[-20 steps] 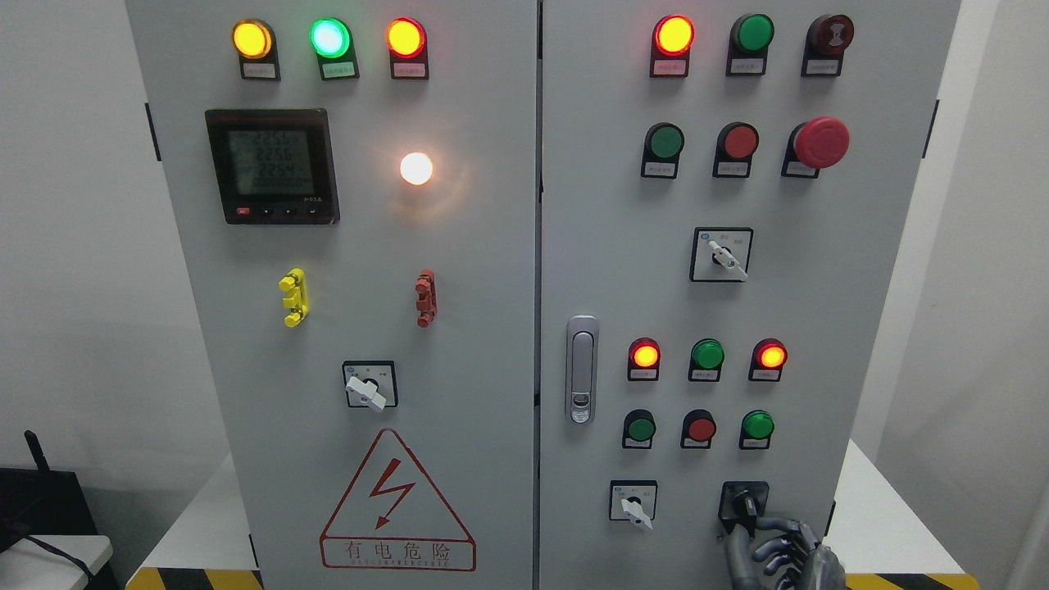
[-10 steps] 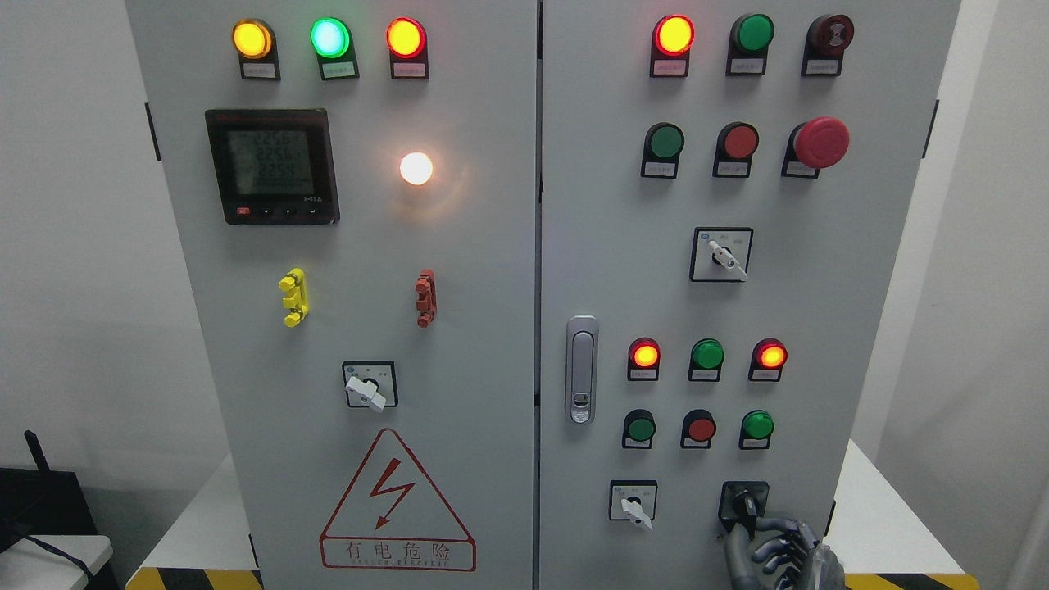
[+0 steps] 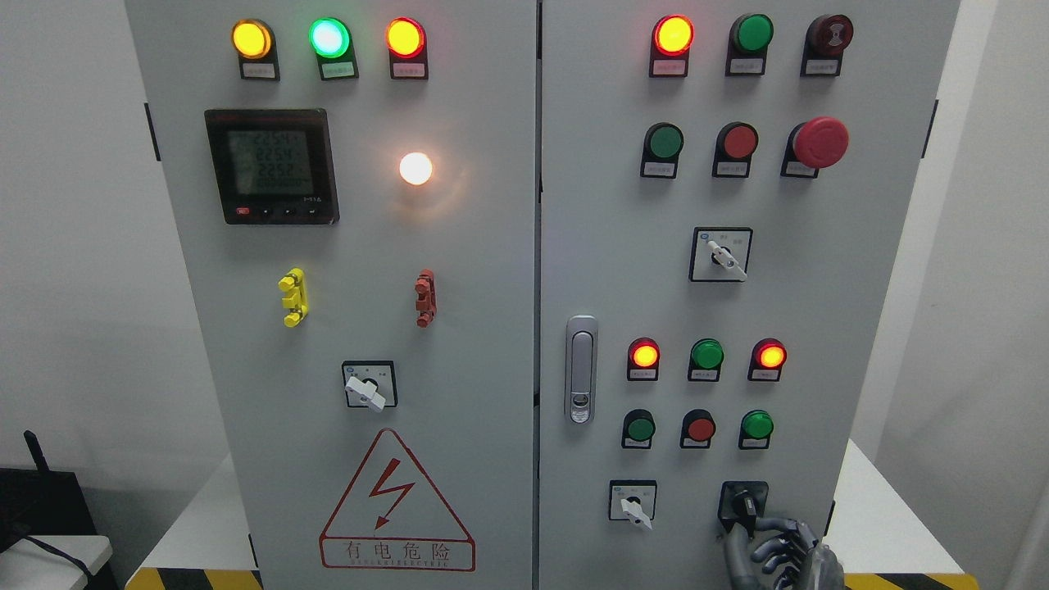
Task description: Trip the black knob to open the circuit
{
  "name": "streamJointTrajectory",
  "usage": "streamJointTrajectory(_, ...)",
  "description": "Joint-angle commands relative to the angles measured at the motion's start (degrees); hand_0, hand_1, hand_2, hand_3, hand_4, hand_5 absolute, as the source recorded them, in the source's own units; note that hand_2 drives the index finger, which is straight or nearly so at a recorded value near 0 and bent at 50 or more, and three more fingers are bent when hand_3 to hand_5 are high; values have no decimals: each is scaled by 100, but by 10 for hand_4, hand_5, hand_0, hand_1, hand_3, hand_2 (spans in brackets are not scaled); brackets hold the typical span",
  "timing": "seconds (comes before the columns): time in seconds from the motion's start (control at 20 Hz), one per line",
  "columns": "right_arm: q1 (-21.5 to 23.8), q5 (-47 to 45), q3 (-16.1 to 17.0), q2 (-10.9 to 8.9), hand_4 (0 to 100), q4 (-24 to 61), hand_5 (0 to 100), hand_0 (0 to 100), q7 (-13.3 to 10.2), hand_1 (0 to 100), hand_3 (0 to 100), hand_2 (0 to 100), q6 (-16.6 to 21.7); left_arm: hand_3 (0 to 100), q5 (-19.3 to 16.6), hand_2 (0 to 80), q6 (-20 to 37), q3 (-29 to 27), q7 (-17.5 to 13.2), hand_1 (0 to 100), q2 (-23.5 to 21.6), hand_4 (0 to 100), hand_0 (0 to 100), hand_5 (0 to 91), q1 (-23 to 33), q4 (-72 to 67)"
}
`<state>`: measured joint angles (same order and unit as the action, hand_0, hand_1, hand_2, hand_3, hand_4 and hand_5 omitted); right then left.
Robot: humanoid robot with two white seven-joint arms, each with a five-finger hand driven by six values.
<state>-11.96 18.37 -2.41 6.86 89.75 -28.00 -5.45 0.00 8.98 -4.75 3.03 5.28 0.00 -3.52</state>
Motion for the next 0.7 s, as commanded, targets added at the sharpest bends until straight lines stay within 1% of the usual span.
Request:
streamJointTrajectory(0.0,0,-27,-14,0,903,-1,969,505,31,802,848,540,0,0,-184,0,-2,0,4,389,-1,0,120,0,-44,0)
streamJointTrajectory(0.65,-35,-62,-23,0,918,-1,970,512,31,773,883,589,0,0,-184,0,-2,0,4,389,0,0,120,0,-44,0)
